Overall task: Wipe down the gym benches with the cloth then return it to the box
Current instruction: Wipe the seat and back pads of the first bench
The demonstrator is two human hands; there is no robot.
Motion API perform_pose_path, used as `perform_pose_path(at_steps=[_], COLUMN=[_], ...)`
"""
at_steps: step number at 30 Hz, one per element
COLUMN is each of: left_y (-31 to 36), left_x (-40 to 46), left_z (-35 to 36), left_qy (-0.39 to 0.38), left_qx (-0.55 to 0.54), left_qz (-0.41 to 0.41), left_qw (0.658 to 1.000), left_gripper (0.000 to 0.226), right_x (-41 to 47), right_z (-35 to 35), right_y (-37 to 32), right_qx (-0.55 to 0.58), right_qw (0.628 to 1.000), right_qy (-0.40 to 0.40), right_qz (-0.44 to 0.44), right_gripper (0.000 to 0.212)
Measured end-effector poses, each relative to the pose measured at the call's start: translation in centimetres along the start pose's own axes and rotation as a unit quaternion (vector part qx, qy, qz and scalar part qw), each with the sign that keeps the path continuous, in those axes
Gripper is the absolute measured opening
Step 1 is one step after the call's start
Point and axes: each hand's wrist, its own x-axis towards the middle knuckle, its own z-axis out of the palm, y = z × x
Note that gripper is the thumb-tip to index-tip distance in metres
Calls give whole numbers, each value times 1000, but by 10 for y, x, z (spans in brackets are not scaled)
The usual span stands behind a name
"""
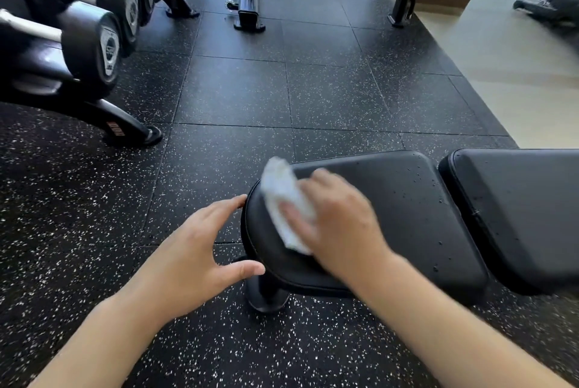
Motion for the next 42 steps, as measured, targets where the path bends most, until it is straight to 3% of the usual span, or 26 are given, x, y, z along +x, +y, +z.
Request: perform_pose_path(at_steps=[3,5,9,10,13,14,16,17,20,24,27,29,31,34,37,39,42], left_y=[-2,-2,-1,0,0,1,3,5,12,22,28,29,30,38,50,53,55], left_x=[5,8,6,5,4,4,5,6,6,3,4,6,8,12,14,14,19], left_z=[0,0,0,0,0,0,-1,-1,-1,4,7,9,11,16,23,25,28], left_qy=[-9,-8,-6,-5,2,5,12,15,29,44,52,53,55,64,61,56,55], left_qx=[-1,-2,-13,-17,-27,-28,-31,-32,-20,9,14,19,28,35,52,59,58], left_qz=[-9,-5,12,16,19,20,27,30,40,42,45,47,49,58,74,75,78], left_qw=[1000,1000,1000,1000,999,999,999,999,999,998,998,997,997,996,994,994,994], left_gripper=[107,117,119,117,115,112,101,96,88,85,82,80,77,69,67,69,71], right_x=[-11,-4,16,16,4,-2,-10,-11,0,12,7,1,-2,13,23,23,19], right_z=[3,-3,-25,-23,-5,1,1,-3,-15,-28,-15,-7,-4,-14,-29,-28,-7], right_y=[-13,12,71,70,22,7,-6,-2,40,79,38,12,18,72,120,104,45], right_qx=[67,12,-46,-39,-67,-28,54,68,12,-14,-49,25,65,1,-28,-79,-102], right_qw=[996,998,986,984,997,998,995,996,998,978,994,998,997,990,957,962,988], right_qy=[-11,2,7,22,-22,-51,-78,-48,22,34,18,-35,-24,-3,-7,2,6], right_qz=[-56,-56,158,174,36,-7,-43,-42,50,206,100,49,22,138,289,263,115], right_gripper=[25,20,26,30,53,61,45,32,16,31,37,36,32,33,42,41,47])
